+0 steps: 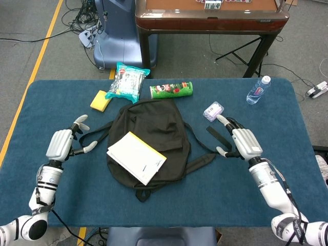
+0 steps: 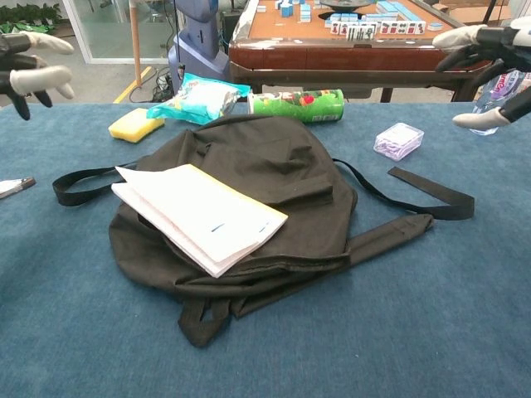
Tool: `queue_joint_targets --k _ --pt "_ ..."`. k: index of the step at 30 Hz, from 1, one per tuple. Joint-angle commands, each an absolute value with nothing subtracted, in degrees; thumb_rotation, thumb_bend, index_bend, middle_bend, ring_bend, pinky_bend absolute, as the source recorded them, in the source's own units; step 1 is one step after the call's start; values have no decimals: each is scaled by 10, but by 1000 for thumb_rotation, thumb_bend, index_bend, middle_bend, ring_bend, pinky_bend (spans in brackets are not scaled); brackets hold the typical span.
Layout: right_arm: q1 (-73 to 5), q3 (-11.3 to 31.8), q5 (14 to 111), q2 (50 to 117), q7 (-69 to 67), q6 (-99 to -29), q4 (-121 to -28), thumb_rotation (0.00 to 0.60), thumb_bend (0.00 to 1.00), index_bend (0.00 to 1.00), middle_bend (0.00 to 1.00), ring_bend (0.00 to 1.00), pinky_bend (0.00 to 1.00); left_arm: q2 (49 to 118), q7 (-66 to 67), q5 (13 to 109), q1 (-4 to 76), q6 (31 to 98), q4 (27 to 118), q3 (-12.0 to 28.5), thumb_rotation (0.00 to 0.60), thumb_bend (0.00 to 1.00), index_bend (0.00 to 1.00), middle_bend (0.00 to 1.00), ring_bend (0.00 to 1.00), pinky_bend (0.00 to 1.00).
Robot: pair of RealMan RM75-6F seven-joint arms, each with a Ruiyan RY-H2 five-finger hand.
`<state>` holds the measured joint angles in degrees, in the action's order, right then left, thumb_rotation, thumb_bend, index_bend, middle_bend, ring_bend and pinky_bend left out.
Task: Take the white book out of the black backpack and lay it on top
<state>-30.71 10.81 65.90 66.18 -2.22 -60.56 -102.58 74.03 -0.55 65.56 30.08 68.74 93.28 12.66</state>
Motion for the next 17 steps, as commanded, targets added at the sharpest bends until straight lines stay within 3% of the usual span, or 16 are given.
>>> queue_joint_targets --k 1,9,17 --pt "-289 97 665 649 -24 -619 -1018 600 456 227 259 162 241 736 14 628 280 701 900 126 600 169 167 344 370 451" --pt "-220 56 717 638 -35 -693 -999 600 468 348 348 264 361 734 49 640 221 768 852 93 600 170 227 344 370 444" --pt "-148 21 773 654 -21 -789 -976 600 468 424 401 325 384 733 35 682 163 840 862 70 600 169 245 344 370 433"
